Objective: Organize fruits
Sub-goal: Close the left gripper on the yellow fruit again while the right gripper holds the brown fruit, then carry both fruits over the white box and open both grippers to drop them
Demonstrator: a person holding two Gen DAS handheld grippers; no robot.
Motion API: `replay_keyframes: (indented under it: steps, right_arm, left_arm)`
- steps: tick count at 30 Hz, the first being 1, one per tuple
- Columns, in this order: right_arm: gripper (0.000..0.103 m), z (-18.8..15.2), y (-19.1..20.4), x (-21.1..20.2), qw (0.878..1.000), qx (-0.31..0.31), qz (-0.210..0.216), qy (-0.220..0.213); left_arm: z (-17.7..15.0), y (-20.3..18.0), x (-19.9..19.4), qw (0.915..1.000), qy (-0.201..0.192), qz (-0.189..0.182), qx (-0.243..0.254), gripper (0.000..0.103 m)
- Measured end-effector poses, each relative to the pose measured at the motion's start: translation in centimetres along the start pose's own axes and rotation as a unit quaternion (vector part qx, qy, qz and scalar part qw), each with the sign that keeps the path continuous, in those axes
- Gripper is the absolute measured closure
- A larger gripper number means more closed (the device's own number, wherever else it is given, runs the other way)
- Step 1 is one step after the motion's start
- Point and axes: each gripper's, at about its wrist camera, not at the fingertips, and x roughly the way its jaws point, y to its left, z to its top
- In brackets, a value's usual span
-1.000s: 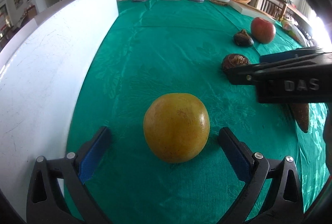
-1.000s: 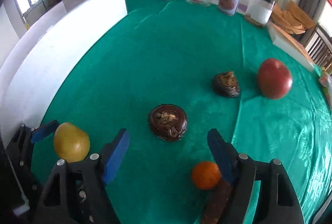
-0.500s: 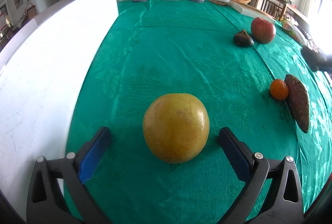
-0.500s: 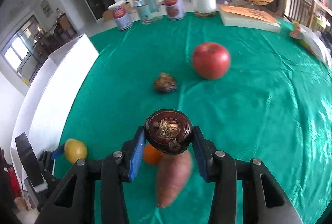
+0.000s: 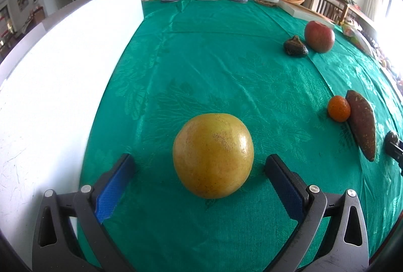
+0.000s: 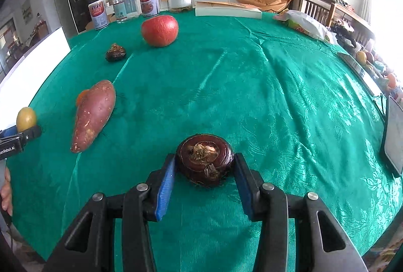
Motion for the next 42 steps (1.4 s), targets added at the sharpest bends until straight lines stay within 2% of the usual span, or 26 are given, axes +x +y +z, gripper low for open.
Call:
replay_keyframes:
  steps: [2, 5, 12, 17, 19, 22, 23, 25, 30, 32, 34, 35, 36, 37, 39, 40, 42]
  right_arm:
    - [0.031, -0.2, -0.1, 0.0, 1.000, 0.009, 0.006, 0.000]
    - [0.022, -0.8, -0.6, -0.5, 0.999, 0.030, 0.020, -0.006]
    - [0.020, -1.5, -0.6, -0.8, 1.000, 0.015, 0.011, -0.007]
    - [0.020, -1.6, -1.3, -1.0, 0.999, 0.034, 0.019, -0.010]
    - [0.020, -1.7, -1.7, -1.1, 0.999, 0.043, 0.025, -0.013]
    - [0.020, -1.7, -2.1, -1.4, 0.998, 0.054, 0.040, -0.018]
    - [0.020, -1.6, -2.3, -1.5, 0.997, 0.058, 0.049, -0.021]
    - [0.020, -1.5, -2.5, -1.6, 0.995, 0.066, 0.066, -0.027]
    - [0.020, -1.1, -2.0, -1.5, 0.995, 0.060, 0.072, -0.029]
    - [0.020, -1.0, -1.7, -1.4, 0.995, 0.057, 0.078, -0.029]
    - [0.020, -0.8, -1.6, -1.1, 0.995, 0.059, 0.077, -0.025]
    - [0.021, -0.7, -1.6, -0.9, 0.995, 0.062, 0.074, -0.022]
    - [0.024, -0.6, -1.6, -0.7, 0.995, 0.063, 0.071, -0.020]
    - [0.035, -0.5, -1.5, -0.5, 0.996, 0.060, 0.065, -0.018]
    - [0.053, -0.4, -1.2, -0.5, 0.997, 0.055, 0.051, -0.018]
    - [0.058, -0.5, -1.2, -0.5, 0.997, 0.058, 0.051, -0.018]
    - [0.058, -0.6, -1.5, -0.9, 0.996, 0.070, 0.054, -0.022]
  left_arm:
    - [0.0, 0.0, 0.0, 1.0000, 0.000, -0.001, 0.000, 0.001]
    - [0.0, 0.0, 0.0, 1.0000, -0.001, -0.003, 0.001, 0.001]
    - [0.0, 0.0, 0.0, 1.0000, -0.001, -0.004, 0.001, 0.001]
    - [0.0, 0.1, 0.0, 0.9998, 0.002, -0.020, 0.009, 0.001]
    - [-0.2, 0.5, -0.5, 0.9989, 0.012, -0.044, 0.013, 0.001]
    - [-0.5, 2.4, -1.8, 0.9917, 0.016, -0.124, -0.032, 0.002]
    - [-0.5, 3.0, -2.1, 0.9894, 0.016, -0.137, -0.046, 0.002]
    - [-0.4, 3.2, -2.5, 0.9912, 0.012, -0.124, -0.043, 0.002]
    - [0.3, 0.5, -2.1, 0.9971, 0.002, -0.067, 0.037, 0.005]
    - [0.7, -0.2, -1.9, 0.9975, 0.002, -0.058, 0.040, 0.022]
    - [1.2, -0.6, -1.2, 0.9980, 0.012, -0.050, 0.036, 0.033]
    - [1.3, -0.7, -0.9, 0.9982, 0.016, -0.047, 0.033, 0.043]
    - [1.4, -0.7, -0.6, 0.9986, 0.019, -0.040, 0.031, 0.048]
    - [1.5, -0.6, -0.5, 0.9988, 0.019, -0.035, 0.028, 0.051]
    - [1.4, -0.3, -0.6, 0.9988, 0.019, -0.043, 0.016, 0.051]
    - [1.2, -0.1, -0.9, 0.9986, 0.019, -0.048, 0.011, 0.052]
    - [0.8, 0.2, -2.1, 0.9977, 0.016, -0.066, -0.001, 0.052]
